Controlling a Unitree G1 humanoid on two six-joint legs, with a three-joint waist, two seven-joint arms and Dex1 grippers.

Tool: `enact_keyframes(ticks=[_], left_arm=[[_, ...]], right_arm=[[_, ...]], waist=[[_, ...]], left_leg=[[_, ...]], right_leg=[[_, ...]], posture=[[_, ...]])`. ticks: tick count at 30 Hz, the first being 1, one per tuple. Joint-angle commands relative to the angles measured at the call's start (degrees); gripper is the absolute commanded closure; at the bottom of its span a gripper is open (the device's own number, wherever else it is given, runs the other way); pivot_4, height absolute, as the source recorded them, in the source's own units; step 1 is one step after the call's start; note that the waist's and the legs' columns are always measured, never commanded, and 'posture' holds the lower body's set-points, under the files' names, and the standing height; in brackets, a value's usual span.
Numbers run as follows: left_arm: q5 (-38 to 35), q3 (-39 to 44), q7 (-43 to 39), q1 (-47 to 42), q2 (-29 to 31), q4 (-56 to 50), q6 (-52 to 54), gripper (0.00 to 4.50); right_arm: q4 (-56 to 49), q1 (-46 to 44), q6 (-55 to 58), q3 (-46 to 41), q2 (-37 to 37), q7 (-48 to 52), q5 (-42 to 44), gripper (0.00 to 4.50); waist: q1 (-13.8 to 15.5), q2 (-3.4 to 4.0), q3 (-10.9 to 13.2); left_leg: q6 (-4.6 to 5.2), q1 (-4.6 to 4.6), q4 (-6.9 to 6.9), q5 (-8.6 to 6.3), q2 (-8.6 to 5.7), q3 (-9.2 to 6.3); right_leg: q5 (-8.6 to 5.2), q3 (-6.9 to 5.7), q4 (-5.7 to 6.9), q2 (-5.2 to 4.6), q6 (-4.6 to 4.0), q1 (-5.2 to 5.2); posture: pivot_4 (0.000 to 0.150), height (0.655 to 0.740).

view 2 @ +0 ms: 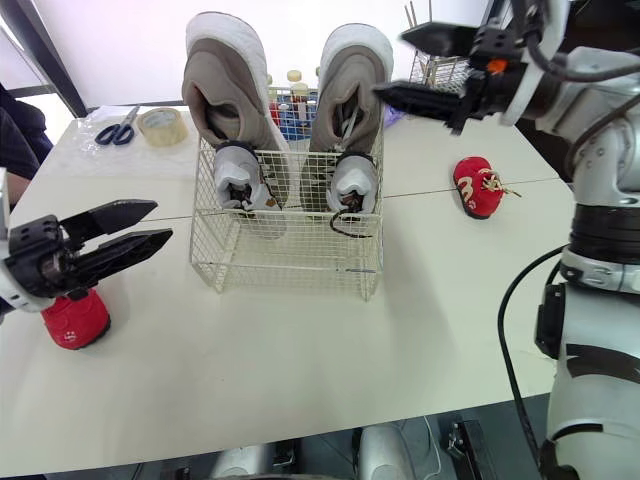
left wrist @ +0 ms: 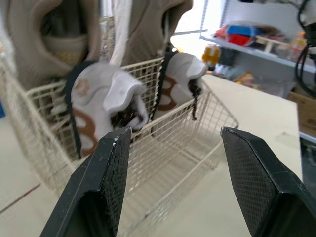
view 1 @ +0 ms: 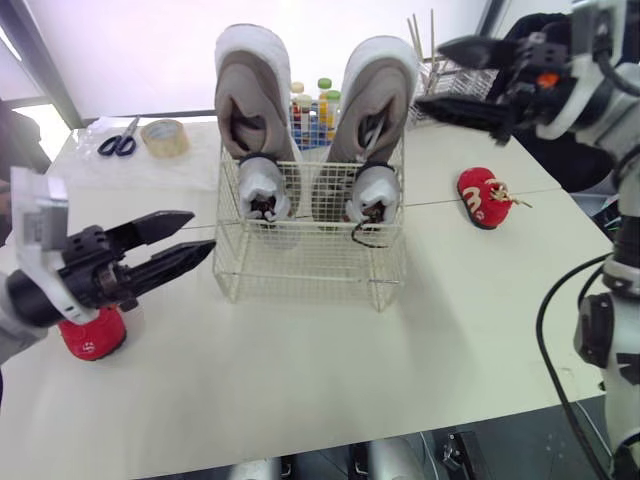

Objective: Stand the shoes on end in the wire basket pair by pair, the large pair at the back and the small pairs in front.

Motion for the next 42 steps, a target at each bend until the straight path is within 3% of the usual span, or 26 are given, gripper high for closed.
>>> enact_keyframes(ticks=[1,9,16,31,42], left_arm=[[-0.05,-4.26,-1.98,-4.41,0.83,1.61,-0.63,1.53],[1.83,-12.04,-6.53,-12.85,1.59,5.77,0.54,1.53],[4.02,-13.91,-7.78,-13.48,1.28,4.03,0.87,1.53],[4.03,-13.68,-5.03,-12.88,1.32,2.14,1.47,1.53],[5.24,-15.28,-3.55,-15.02,0.82,2.25,2.03,1.53]], right_arm=[[6.50,0.69,-5.19,-1.48,-1.46,-9.56,-6.81,0.00],[27.67,3.02,-17.27,1.14,4.37,-25.35,-17.42,0.00],[44.18,4.79,-25.75,-0.77,8.67,-35.27,-19.70,0.00],[49.44,9.09,-29.05,-2.63,10.12,-38.54,-19.21,0.00],[56.37,6.03,-30.04,-3.42,11.16,-39.79,-19.55,0.00]], waist=[[-0.12,0.00,0.00],[-0.46,0.02,0.01],[-0.01,0.11,0.11],[-0.16,0.13,0.12],[-0.19,0.13,0.12]], left_leg=[[0.01,-0.01,0.00,0.01,0.00,0.02],[-0.02,0.02,0.01,0.09,0.09,0.20],[-0.04,0.00,0.05,0.12,0.13,0.22],[-0.14,0.05,0.09,0.17,0.18,0.18],[-0.15,0.08,0.11,0.18,0.19,0.18]], right_leg=[[0.00,0.00,-0.01,0.00,0.00,0.00],[0.16,0.01,0.02,0.31,0.28,0.00],[0.19,0.01,0.04,0.52,0.38,0.00],[0.20,0.03,0.08,0.59,0.41,0.05],[0.21,0.05,0.09,0.63,0.41,0.08]], posture=[[0.150,0.7400],[0.150,0.7400],[0.150,0.7400],[0.150,0.7400],[0.150,0.7400]])
